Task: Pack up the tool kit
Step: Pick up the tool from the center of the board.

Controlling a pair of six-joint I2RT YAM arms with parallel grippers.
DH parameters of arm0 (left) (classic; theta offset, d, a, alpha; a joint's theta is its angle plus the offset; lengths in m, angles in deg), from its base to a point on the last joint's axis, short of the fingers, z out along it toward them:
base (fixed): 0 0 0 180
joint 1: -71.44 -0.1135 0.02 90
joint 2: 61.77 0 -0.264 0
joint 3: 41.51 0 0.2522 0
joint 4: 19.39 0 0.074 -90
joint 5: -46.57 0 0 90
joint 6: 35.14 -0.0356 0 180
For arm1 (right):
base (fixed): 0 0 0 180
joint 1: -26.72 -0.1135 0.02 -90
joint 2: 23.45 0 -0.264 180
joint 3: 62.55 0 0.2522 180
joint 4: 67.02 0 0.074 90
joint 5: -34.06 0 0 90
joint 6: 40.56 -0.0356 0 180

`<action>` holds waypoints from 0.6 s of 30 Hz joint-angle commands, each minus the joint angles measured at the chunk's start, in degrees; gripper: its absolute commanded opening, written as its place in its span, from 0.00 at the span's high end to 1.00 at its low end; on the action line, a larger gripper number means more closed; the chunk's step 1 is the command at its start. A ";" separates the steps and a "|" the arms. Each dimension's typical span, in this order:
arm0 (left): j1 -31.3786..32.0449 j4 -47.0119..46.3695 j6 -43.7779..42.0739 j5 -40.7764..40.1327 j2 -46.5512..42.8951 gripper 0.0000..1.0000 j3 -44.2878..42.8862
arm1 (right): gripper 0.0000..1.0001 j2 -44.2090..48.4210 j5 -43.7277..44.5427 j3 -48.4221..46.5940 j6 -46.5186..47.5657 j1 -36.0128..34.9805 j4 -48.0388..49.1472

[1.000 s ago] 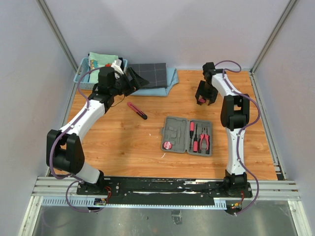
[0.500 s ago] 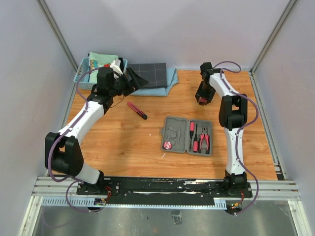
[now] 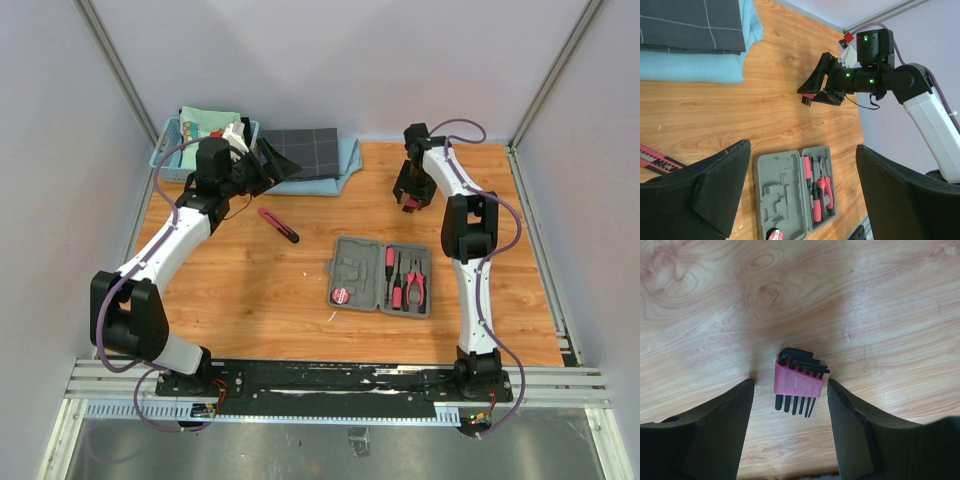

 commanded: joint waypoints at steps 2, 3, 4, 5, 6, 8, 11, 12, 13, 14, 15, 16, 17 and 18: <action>0.37 -1.23 -0.50 0.33 -1.33 0.10 -0.03 | 0.41 -3.33 2.76 -0.52 1.21 -0.14 -1.58; 0.37 -1.22 -0.52 0.36 -1.26 0.10 -0.12 | 0.42 -3.37 2.93 -0.51 1.30 -0.13 -1.57; 0.37 -1.16 -0.48 0.36 -1.25 0.10 -0.18 | 0.44 -3.32 3.21 -0.46 1.51 -0.11 -1.58; 0.37 -1.14 -0.53 0.33 -1.22 0.10 -0.19 | 0.45 -3.31 3.49 -0.39 1.71 -0.10 -1.58; 0.33 -1.07 -0.56 0.36 -1.18 0.10 -0.11 | 0.47 -3.31 3.78 -0.39 1.84 -0.07 -1.58; 0.37 -1.05 -0.56 0.38 -1.15 0.10 -0.14 | 0.50 -3.36 4.22 -0.36 2.01 -0.05 -1.58; 0.37 -1.05 -0.56 0.36 -1.07 0.10 -0.21 | 0.58 -3.28 4.74 -0.48 2.43 0.07 -1.58; 0.35 -1.07 -0.54 0.41 -1.00 0.10 -0.20 | 0.61 -3.24 4.68 -0.54 2.55 0.12 -1.58; 0.37 -1.05 -0.48 0.40 -1.00 0.10 -0.19 | 0.64 -3.18 4.62 -0.51 2.71 0.12 -1.58; 0.37 -1.05 -0.50 0.38 -0.98 0.10 -0.22 | 0.66 -3.06 4.53 -0.43 2.77 0.20 -1.58; 0.37 -1.05 -0.45 0.37 -0.94 0.10 -0.21 | 0.67 -2.91 4.26 -0.41 2.81 0.19 -1.54; 0.37 -1.05 -0.49 0.34 -0.89 0.10 -0.23 | 0.68 -2.76 3.31 -0.35 2.97 0.32 -1.20; 0.37 -1.06 -0.46 0.41 -0.89 0.10 -0.17 | 0.68 -2.33 1.26 0.03 3.23 0.40 -0.19; 0.33 -1.05 -0.46 0.44 -0.93 0.10 -0.22 | 0.68 -1.58 -1.48 1.18 3.65 0.46 2.12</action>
